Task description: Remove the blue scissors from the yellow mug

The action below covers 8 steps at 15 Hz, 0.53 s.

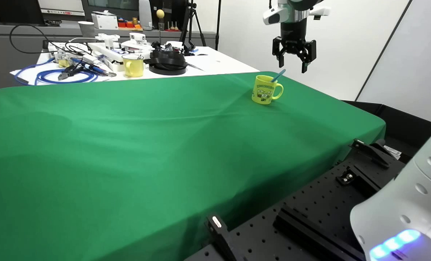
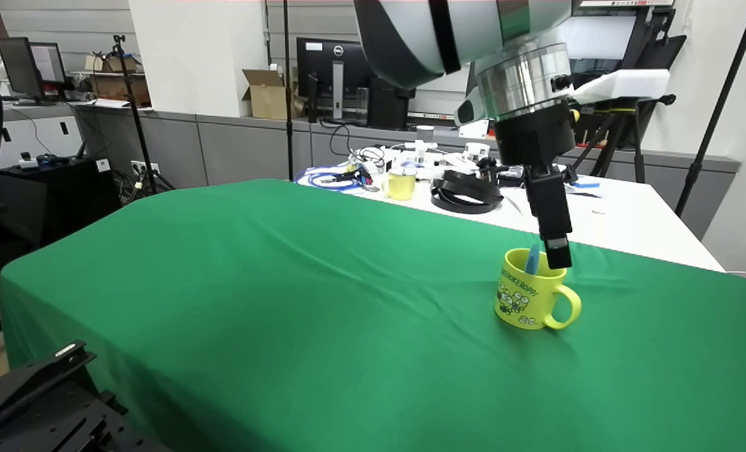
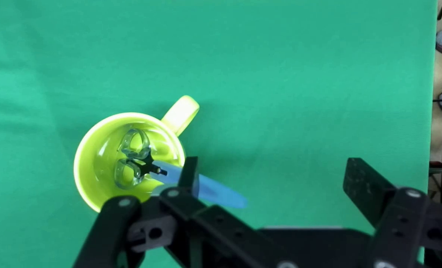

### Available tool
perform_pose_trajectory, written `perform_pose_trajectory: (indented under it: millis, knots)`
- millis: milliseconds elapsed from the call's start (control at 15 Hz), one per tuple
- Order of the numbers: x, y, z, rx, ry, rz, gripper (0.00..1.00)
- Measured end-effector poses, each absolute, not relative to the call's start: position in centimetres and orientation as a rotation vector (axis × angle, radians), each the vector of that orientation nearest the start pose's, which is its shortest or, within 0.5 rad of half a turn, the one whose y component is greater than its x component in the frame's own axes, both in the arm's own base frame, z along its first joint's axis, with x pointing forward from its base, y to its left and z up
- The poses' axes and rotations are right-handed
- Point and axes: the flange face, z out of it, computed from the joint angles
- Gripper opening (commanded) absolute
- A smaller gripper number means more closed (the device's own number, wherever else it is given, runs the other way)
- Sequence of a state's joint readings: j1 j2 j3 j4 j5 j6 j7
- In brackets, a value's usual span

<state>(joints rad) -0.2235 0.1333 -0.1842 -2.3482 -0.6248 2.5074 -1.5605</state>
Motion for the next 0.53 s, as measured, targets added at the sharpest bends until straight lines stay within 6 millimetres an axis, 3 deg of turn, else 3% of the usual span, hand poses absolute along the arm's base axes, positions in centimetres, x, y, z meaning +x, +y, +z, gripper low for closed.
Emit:
perform_pose_trajectory:
  millis: [533]
  knots:
    - [47.18,-19.97,27.32,1.929,2.136,-0.472,1.0]
